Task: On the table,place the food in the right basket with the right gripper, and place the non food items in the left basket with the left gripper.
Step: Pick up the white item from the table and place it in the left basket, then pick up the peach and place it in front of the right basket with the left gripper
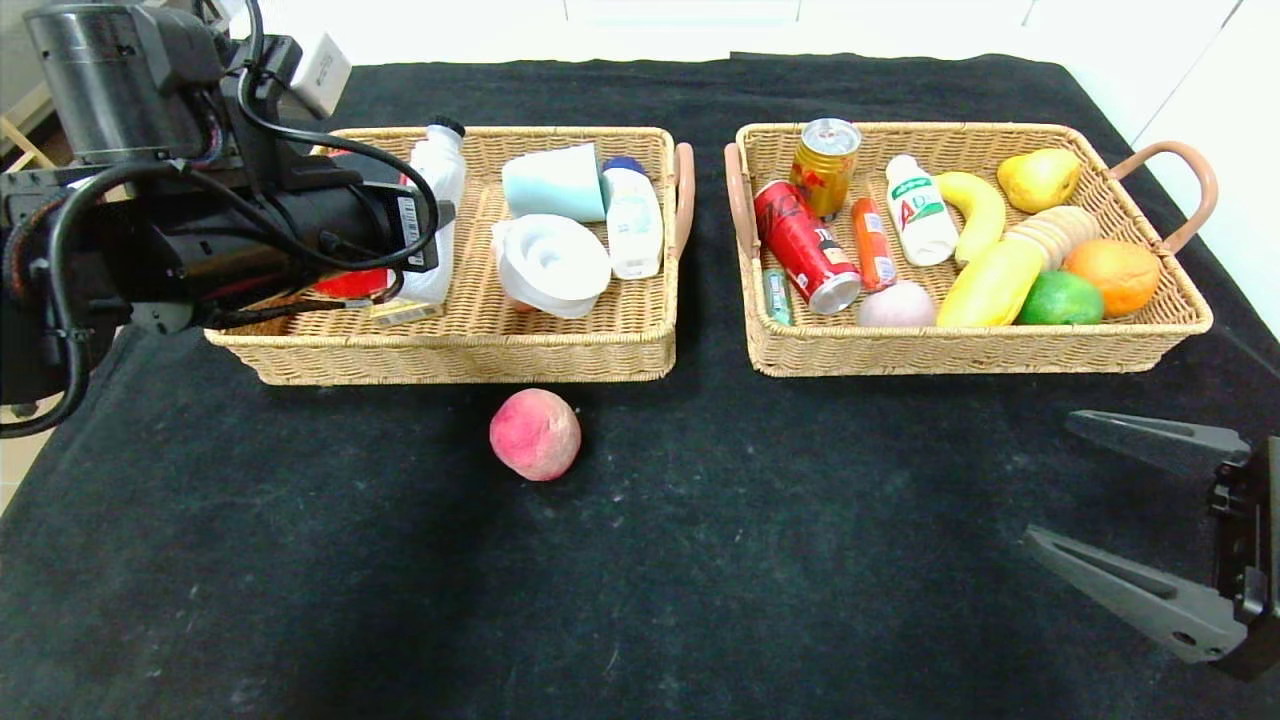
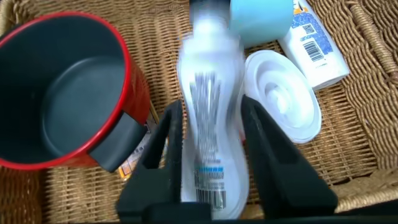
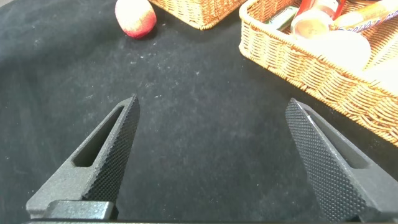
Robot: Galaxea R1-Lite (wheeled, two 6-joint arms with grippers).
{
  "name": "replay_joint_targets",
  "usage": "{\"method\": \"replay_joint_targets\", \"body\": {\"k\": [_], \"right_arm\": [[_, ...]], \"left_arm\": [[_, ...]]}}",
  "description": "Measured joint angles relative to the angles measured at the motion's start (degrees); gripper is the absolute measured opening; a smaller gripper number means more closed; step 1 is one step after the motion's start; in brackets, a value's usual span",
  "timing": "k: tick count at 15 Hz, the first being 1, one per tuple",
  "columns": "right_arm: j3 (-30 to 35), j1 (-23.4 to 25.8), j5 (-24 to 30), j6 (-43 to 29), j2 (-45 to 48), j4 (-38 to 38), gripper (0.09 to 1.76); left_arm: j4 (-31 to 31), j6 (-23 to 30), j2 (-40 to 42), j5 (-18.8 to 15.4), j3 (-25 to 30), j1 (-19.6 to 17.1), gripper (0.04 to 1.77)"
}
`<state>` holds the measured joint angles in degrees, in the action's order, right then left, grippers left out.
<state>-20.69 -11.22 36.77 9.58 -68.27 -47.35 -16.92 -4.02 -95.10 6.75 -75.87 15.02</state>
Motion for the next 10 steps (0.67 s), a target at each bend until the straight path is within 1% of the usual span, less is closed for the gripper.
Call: {"method": "replay_joint_targets", "body": {"k": [2,5,8,10], "right_arm": [[0.0,-0.1,0.0,0.0,0.0,0.0,1.71],[0.1,-0.1,0.0,0.0,0.0,0.0,1.71],[0.0,0.0,0.0,0.0,-0.1,0.0,1.71],[0.0,0.0,0.0,0.0,-0.1,0.0,1.71]], "left_arm": [[0.1,0.0,-0.3,0.0,0.0,0.2,0.97],[0.4,-0.1,-0.3,0.0,-0.1,0.5,1.22],[0.9,0.0,0.1,0.0,0.5,0.8,1.37],[1.4,0.2,0.8,0.6,1.2,2.1,1.45]]}}
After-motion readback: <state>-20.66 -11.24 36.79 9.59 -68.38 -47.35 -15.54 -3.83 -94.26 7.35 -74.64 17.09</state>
